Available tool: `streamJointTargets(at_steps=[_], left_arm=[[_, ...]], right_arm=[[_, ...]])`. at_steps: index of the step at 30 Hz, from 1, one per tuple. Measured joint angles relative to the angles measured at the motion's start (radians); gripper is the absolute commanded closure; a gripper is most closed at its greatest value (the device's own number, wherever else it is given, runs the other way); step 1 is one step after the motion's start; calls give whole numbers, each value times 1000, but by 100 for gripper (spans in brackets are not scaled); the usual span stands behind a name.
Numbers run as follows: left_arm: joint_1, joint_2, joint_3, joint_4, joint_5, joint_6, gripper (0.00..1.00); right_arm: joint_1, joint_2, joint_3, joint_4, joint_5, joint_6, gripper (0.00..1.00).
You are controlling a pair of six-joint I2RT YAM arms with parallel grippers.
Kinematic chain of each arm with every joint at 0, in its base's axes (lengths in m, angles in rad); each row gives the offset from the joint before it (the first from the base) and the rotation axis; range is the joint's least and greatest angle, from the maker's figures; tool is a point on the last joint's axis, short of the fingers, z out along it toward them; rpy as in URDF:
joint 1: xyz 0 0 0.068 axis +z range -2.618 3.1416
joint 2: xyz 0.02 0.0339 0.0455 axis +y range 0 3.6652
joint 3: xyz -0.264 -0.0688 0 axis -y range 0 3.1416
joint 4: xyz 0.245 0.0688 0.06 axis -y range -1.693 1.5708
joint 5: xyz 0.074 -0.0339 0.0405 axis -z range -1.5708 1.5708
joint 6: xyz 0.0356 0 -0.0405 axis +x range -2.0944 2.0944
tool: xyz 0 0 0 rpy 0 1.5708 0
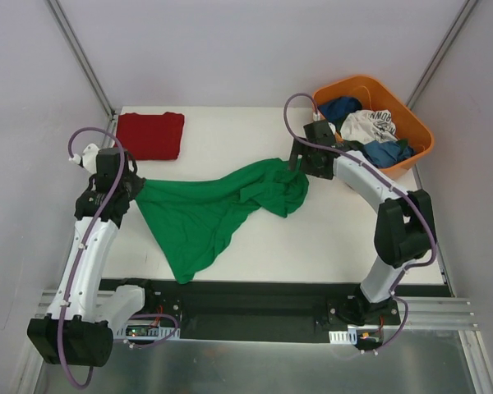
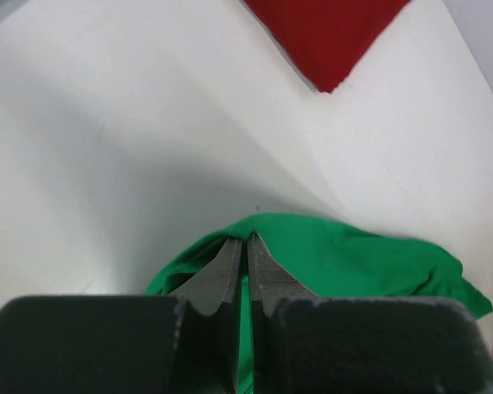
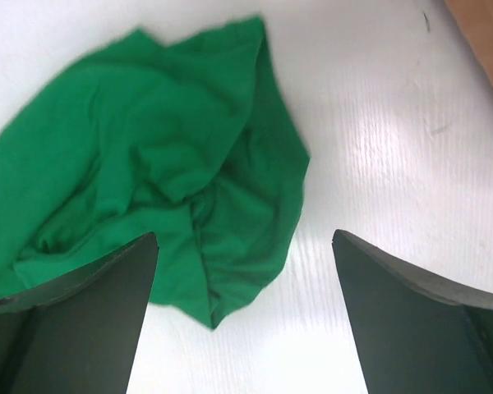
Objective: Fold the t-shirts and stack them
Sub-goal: Flatten out the tshirt
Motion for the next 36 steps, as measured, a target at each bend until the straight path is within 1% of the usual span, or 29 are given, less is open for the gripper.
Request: streamJointTargets(at_steps=[3,7,11,13,21,22,25,27,31,34,36], left_arm=[[22,8,0,0,-23,0,100],[21,39,1,-1,-24,0,100],[21,56,1,-1,-24,0,100],[21,57,1,-1,-24,0,100],[21,62,1,0,-24,0,100],[21,65,1,0,-24,0,100],[21,70,1,0,-24,0,100],[21,74,1,0,-23,0,100],[21,99,1,0,-19,0,100],[21,109,1,0,-17,0,100],[21,112,1,0,-16,0,100]], right_arm=[[0,54,67,10,4,23,9],[0,147,150,21,6,51,11],[6,249,238,17,26,67,16],[10,294,282,14,35,69,16],[26,455,435,2,51,74,29],[27,469,447,0,53,75,29],[27,492,459,-8,62,77,29],[27,496,459,-13,70,79,32],[27,499,459,-20,90,81,43],[27,501,459,-23,98,82,46],[27,503,459,-24,99,83,47]])
